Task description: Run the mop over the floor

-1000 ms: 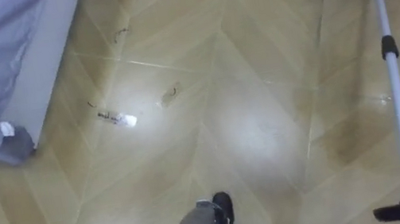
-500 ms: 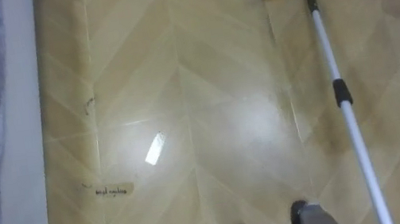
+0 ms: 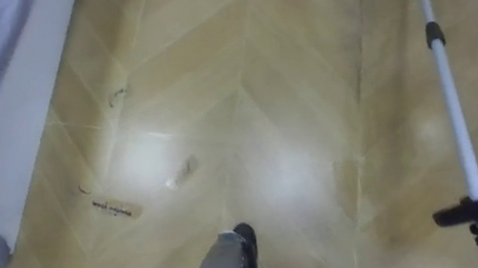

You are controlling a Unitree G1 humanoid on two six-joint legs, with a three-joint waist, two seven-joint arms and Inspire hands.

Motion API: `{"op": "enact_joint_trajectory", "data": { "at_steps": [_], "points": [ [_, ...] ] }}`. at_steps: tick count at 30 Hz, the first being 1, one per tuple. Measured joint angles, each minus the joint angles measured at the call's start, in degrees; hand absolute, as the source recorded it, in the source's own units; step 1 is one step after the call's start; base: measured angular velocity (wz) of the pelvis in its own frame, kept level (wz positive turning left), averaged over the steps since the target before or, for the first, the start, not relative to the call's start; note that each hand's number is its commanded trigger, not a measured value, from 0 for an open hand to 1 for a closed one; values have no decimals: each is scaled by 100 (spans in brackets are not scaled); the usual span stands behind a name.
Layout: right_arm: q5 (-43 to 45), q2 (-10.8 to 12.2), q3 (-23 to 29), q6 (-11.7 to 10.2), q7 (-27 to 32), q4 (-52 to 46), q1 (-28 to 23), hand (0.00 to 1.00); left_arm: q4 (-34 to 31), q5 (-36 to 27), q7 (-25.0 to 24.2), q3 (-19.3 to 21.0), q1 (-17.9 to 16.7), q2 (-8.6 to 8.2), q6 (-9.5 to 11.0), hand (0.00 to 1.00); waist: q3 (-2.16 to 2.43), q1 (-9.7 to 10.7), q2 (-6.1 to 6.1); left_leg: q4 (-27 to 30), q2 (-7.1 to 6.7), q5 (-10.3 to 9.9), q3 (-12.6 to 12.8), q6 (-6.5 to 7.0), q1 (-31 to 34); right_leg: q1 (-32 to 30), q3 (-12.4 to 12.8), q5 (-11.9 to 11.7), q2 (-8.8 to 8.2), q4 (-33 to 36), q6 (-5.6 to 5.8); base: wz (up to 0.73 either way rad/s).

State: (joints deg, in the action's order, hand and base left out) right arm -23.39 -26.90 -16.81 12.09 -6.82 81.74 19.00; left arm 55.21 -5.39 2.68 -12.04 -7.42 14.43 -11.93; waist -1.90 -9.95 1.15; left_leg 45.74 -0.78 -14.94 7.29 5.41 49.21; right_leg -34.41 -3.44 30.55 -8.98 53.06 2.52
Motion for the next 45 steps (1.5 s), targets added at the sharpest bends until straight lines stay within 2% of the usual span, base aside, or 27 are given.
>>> {"op": "enact_joint_trajectory", "data": {
  "at_steps": [1,2,4,6,7,8,9,12,13,14,15,16,18,20,21,23,26,28,30,31,32,36,38,40,41,43,45],
  "points": [
    [-49,11,-5,-36,-50,91,-268,100,10,61,5,20,110,-74,-5,0,24,6,-78,22,-108,-168,64,95,-192,19,112,-201,-87,302,98,14],
    [18,0,-5,-52,-32,214,-522,100,58,176,12,41,236,-193,19,0,96,19,-291,57,-124,-315,61,179,-330,14,153,-532,-87,535,118,3],
    [138,76,-2,-50,59,283,-836,100,38,229,39,55,355,-262,123,0,147,63,-450,-35,-202,-436,46,244,-538,-100,281,-971,-98,861,149,-14],
    [143,264,-4,-62,181,290,-1033,100,2,250,120,65,402,-271,163,0,138,200,-460,-195,-330,-448,-55,259,-710,-319,422,-973,-56,968,138,-21],
    [142,356,-8,-142,267,290,-1186,100,19,256,172,61,422,-319,175,0,109,325,-544,-270,-474,-466,-375,226,-818,-451,348,-904,21,929,110,-21],
    [147,467,-21,-177,396,275,-1323,100,38,256,208,59,412,-370,182,0,114,382,-609,-368,-569,-485,-660,182,-913,-646,337,-843,148,827,56,-22],
    [146,527,-62,-182,462,255,-1378,100,39,255,225,61,393,-391,182,0,109,390,-633,-427,-610,-485,-792,151,-974,-741,332,-829,187,711,41,-33],
    [220,824,-73,-185,679,8,-1600,100,19,268,347,66,140,-446,181,0,131,545,-757,-641,-612,-524,-1280,-29,-1233,-909,192,-928,199,-842,-6,-21],
    [248,914,-48,-184,695,-27,-1634,100,39,252,353,66,81,-440,157,0,113,630,-749,-675,-606,-568,-1426,-117,-1322,-853,145,-1240,212,-1310,33,25],
    [281,982,1,-181,704,-57,-1720,100,44,254,354,66,38,-437,105,0,101,678,-707,-677,-583,-616,-1470,-206,-1385,-719,-16,-1474,210,-1367,-31,33],
    [285,993,20,-170,705,-66,-1747,100,45,258,349,66,25,-439,89,0,102,656,-707,-657,-556,-641,-1454,-251,-1406,-676,-110,-1486,213,-1334,-118,38],
    [285,988,73,-134,702,-85,-1695,100,44,257,339,76,7,-428,82,0,108,611,-710,-553,-440,-684,-1351,-330,-1397,-622,-262,-1409,252,-1285,-222,27],
    [230,915,118,-49,642,-92,-1499,100,20,178,344,89,11,-363,77,0,63,472,-585,-298,-297,-744,-1284,-439,-1342,-635,-342,-1248,324,-1107,-355,11],
    [242,633,123,179,399,19,-833,100,-22,-154,348,81,-2,-207,57,0,49,327,-380,448,-156,-729,-1181,-490,-1039,-700,-433,-971,335,-745,-525,6],
    [237,542,119,171,356,53,-659,100,-38,-205,355,60,-2,-150,61,0,55,291,-353,725,-123,-704,-1169,-535,-941,-717,-447,-896,369,-635,-558,3],
    [75,194,3,55,277,65,-39,100,-43,-296,399,-18,-16,67,73,0,35,63,-174,1711,124,-464,-1123,-825,-491,-783,-457,-666,569,-284,-746,-20],
    [66,-12,-51,-99,119,37,636,100,-98,-264,418,-9,-194,101,69,0,32,4,31,2164,151,-130,-1113,-869,-159,-760,-437,-454,624,-103,-836,8],
    [-24,-21,-37,-100,92,43,818,100,-159,-164,359,4,-241,100,20,0,24,-40,55,1752,106,-289,-1054,-788,-26,-664,-401,-423,672,-162,-873,33],
    [-166,-2,29,-75,58,73,734,100,-295,-12,271,43,-272,90,-29,0,24,-63,53,693,29,-317,-968,-762,-21,-446,-391,-403,687,-370,-835,47],
    [-193,11,31,-54,44,75,591,100,-299,140,180,52,-267,73,-20,0,17,-78,36,-65,-3,-161,-791,-648,-92,-258,-390,-385,689,-529,-791,33],
    [-236,36,31,-59,9,71,383,100,-267,273,77,59,-268,68,-21,0,22,-85,46,-269,4,103,-639,-461,-209,-88,-315,-344,676,-620,-710,27],
    [-290,67,-5,-161,-135,81,-337,100,-181,322,-15,59,-98,-25,-6,0,41,-41,-63,-321,-15,-86,-368,-179,-594,290,-246,-296,584,-798,-512,8],
    [-212,156,0,-222,-104,143,-829,100,-71,395,16,239,42,-176,73,0,53,49,-171,-319,-108,-273,-318,-102,-831,331,-218,-411,496,-418,-308,-2],
    [-70,305,11,-195,76,266,-1108,100,-59,394,63,302,84,-263,115,0,80,205,-297,-333,-155,-392,-350,-39,-1042,250,-267,-646,391,51,-95,5],
    [-8,471,16,-130,190,315,-1241,100,-20,395,97,326,175,-275,135,0,84,257,-356,-383,-181,-434,-487,-39,-1175,150,-241,-782,327,289,-66,-23],
    [115,724,15,-88,352,311,-1283,100,46,366,217,372,267,-320,185,0,61,285,-397,-594,-218,-402,-744,-94,-1394,38,-192,-732,297,-195,-43,-57],
    [118,913,14,-105,433,307,-1286,100,116,286,310,408,292,-369,227,0,52,337,-431,-803,-228,-369,-929,-179,-1636,88,-122,-910,226,-1185,-51,-52]
  ]
}}
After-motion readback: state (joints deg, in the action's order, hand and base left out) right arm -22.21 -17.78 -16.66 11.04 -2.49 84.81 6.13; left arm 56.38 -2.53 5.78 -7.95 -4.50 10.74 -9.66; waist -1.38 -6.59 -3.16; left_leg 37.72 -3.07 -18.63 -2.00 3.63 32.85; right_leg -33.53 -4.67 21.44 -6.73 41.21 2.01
